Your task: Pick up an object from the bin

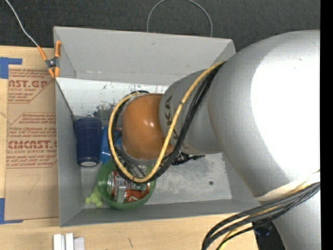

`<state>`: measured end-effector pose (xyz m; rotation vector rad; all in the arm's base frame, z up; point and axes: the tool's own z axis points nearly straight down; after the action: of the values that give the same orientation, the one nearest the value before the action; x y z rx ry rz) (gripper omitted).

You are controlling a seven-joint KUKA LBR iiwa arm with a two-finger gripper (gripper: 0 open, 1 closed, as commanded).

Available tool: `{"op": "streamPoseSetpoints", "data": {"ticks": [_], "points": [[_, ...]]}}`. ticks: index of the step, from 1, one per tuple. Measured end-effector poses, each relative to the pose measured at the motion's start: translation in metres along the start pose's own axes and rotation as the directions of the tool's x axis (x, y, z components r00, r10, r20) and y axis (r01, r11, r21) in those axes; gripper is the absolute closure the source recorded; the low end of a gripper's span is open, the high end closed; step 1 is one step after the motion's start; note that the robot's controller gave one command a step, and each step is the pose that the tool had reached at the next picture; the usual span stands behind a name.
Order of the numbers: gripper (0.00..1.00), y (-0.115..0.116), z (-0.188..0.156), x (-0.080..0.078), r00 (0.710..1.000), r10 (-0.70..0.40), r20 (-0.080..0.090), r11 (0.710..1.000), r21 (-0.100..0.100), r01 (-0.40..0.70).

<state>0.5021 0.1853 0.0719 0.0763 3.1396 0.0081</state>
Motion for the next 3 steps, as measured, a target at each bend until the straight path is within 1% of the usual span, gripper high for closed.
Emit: {"op": "streamPoseSetpoints", "data": {"ticks": [1, 2, 3], "points": [[0.0, 0.052, 0.005, -0.07, 0.951, 0.31, -0.025, 0.951, 0.027, -0.309], [0.0, -0.03, 0.002, -0.023, 0.999, 0.039, 0.001, 0.999, 0.001, -0.039], [0.0, 0.02, 0.001, -0.061, 0.999, 0.034, -0.02, 0.999, 0.015, -0.034]]}}
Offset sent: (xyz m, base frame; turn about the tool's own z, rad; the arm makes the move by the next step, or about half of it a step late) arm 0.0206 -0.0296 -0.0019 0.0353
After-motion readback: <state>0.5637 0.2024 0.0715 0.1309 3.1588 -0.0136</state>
